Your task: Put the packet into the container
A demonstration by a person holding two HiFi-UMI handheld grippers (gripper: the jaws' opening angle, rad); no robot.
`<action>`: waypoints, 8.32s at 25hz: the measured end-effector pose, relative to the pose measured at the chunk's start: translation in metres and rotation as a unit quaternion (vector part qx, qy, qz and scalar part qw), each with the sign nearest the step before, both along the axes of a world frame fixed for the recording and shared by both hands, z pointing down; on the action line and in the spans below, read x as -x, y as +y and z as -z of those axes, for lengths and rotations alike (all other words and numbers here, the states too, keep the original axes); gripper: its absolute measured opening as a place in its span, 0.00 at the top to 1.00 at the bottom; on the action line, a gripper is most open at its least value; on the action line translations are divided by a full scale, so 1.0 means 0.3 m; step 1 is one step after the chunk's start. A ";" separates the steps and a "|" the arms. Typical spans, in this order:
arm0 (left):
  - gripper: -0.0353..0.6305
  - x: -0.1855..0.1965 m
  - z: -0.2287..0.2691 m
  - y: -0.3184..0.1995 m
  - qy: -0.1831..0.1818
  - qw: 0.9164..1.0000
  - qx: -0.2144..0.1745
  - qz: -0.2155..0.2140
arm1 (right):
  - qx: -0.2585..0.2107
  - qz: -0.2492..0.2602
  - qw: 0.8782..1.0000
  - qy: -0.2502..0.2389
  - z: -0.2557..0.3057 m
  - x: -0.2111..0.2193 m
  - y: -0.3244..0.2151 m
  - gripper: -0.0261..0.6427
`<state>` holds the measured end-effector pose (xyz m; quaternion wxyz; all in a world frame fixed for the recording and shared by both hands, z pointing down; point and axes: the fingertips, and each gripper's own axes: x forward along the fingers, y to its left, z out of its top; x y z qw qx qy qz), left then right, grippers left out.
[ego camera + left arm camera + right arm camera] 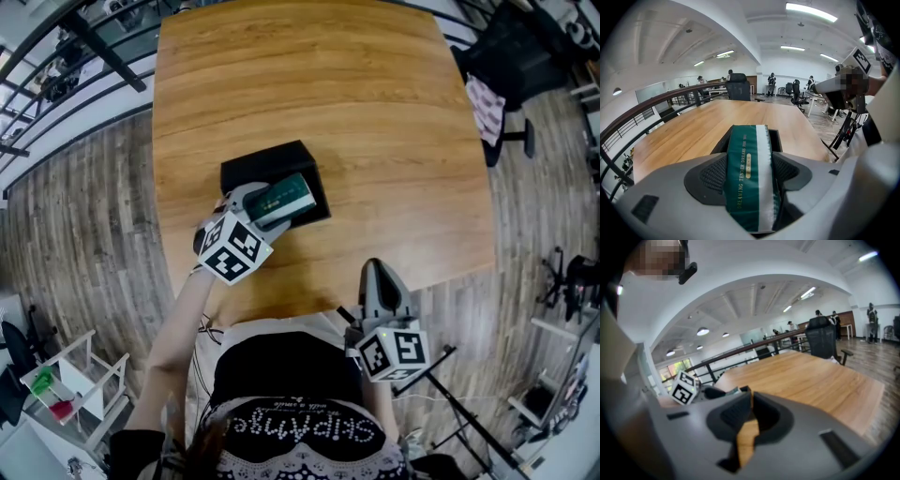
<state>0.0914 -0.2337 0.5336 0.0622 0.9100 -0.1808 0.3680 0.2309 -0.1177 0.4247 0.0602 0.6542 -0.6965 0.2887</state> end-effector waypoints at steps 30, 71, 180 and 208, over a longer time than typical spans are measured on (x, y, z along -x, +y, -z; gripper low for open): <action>0.45 -0.003 -0.085 -0.017 -0.089 0.995 0.027 0.021 | -0.005 0.059 0.998 -0.017 -0.020 0.037 -0.075 0.90; 0.56 0.082 0.153 -0.037 0.020 0.990 -0.049 0.131 | -0.031 0.082 0.996 -0.025 0.050 0.019 0.011 0.90; 0.90 0.630 0.663 0.608 0.283 0.874 -0.179 0.352 | -0.137 0.090 0.983 0.080 0.351 0.206 0.275 0.90; 0.90 0.499 0.682 0.658 0.293 0.883 -0.167 0.328 | -0.120 0.081 0.986 0.082 0.323 0.114 0.385 0.91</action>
